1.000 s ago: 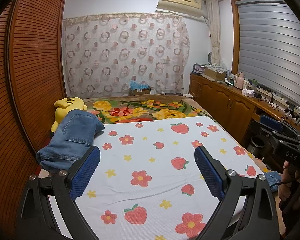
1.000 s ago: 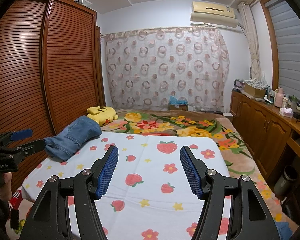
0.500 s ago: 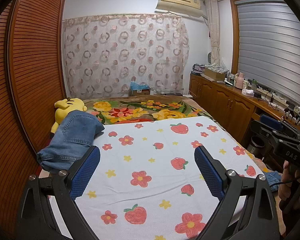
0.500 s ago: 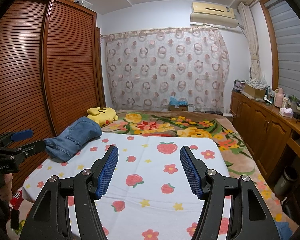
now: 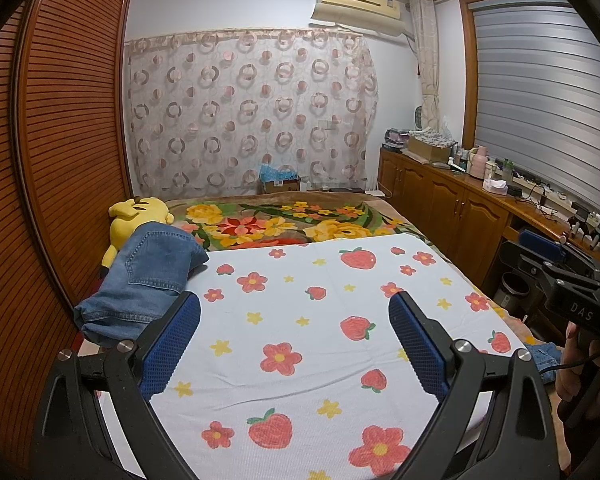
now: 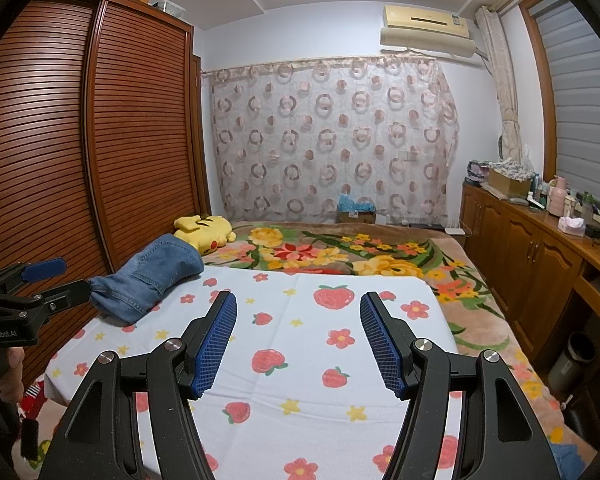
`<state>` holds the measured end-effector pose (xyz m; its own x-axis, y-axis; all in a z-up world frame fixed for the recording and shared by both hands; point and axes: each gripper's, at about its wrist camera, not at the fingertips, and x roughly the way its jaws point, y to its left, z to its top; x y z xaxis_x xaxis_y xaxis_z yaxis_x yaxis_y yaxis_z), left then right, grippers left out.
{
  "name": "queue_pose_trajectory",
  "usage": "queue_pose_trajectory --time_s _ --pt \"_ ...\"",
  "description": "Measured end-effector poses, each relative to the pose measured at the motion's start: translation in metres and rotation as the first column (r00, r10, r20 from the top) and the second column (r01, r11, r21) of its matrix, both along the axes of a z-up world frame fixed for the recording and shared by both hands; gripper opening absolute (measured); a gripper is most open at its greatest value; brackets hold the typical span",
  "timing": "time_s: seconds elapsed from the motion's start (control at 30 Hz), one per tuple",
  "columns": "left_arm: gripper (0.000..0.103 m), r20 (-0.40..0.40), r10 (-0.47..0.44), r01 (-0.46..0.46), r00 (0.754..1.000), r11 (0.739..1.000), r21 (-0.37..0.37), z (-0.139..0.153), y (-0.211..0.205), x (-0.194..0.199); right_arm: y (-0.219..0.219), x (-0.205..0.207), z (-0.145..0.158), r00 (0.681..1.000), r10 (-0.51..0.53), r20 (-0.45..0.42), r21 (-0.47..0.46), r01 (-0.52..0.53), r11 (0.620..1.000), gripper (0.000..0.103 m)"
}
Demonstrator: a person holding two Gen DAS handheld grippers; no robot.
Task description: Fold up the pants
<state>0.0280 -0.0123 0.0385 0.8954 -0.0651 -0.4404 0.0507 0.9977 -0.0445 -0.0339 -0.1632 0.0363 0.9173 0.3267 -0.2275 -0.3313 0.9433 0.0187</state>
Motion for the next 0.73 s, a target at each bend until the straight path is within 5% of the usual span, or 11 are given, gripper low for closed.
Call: queue_pose_trajectory --time_s 0.73 --pt "0.096 0.001 0.0 0.0 1.0 1.0 0.001 -0.0013 0.0 -0.0001 -0.0008 0.0001 0.0011 1.0 -0.003 0.005 0.002 0.003 1.0 0.066"
